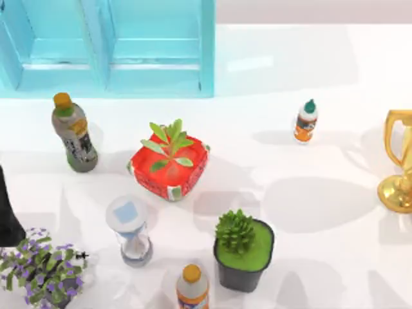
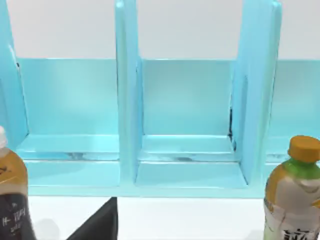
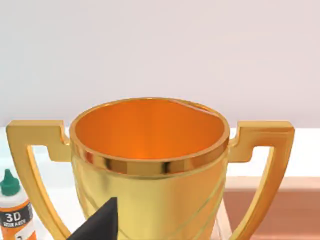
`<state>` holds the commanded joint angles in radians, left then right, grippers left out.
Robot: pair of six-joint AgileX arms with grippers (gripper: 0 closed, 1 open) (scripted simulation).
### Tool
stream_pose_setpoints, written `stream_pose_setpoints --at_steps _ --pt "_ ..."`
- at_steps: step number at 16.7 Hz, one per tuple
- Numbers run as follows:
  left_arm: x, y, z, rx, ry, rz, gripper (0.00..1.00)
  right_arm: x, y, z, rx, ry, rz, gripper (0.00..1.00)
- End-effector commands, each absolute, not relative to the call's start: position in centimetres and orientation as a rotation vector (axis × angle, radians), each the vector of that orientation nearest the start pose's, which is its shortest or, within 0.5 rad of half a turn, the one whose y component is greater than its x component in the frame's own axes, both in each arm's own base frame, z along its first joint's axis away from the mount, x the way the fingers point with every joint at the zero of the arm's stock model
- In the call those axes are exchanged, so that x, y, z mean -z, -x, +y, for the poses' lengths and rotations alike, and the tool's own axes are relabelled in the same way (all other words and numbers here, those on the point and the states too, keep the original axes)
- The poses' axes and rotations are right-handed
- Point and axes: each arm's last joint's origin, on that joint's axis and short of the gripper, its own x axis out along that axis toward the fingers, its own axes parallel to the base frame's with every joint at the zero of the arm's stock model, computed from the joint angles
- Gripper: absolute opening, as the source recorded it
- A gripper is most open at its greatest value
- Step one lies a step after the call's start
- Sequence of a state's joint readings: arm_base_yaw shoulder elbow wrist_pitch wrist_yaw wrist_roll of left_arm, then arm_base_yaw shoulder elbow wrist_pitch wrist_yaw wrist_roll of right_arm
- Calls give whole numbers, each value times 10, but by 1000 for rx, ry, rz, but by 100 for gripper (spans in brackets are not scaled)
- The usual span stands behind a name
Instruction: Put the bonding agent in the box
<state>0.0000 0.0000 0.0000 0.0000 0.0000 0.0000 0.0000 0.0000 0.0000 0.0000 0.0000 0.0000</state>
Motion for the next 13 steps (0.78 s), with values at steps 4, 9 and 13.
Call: stream_pose_setpoints --at_steps 4,9,13 --pt "-160 -106 -1 0 0 0 100 -167 -106 0 -19 25 7 100" --pt "-160 -106 -1 0 0 0 100 -229 -112 7 -163 215 41 100" --pt "-160 -106 -1 0 0 0 100 -310 -149 16 -353 447 80 100"
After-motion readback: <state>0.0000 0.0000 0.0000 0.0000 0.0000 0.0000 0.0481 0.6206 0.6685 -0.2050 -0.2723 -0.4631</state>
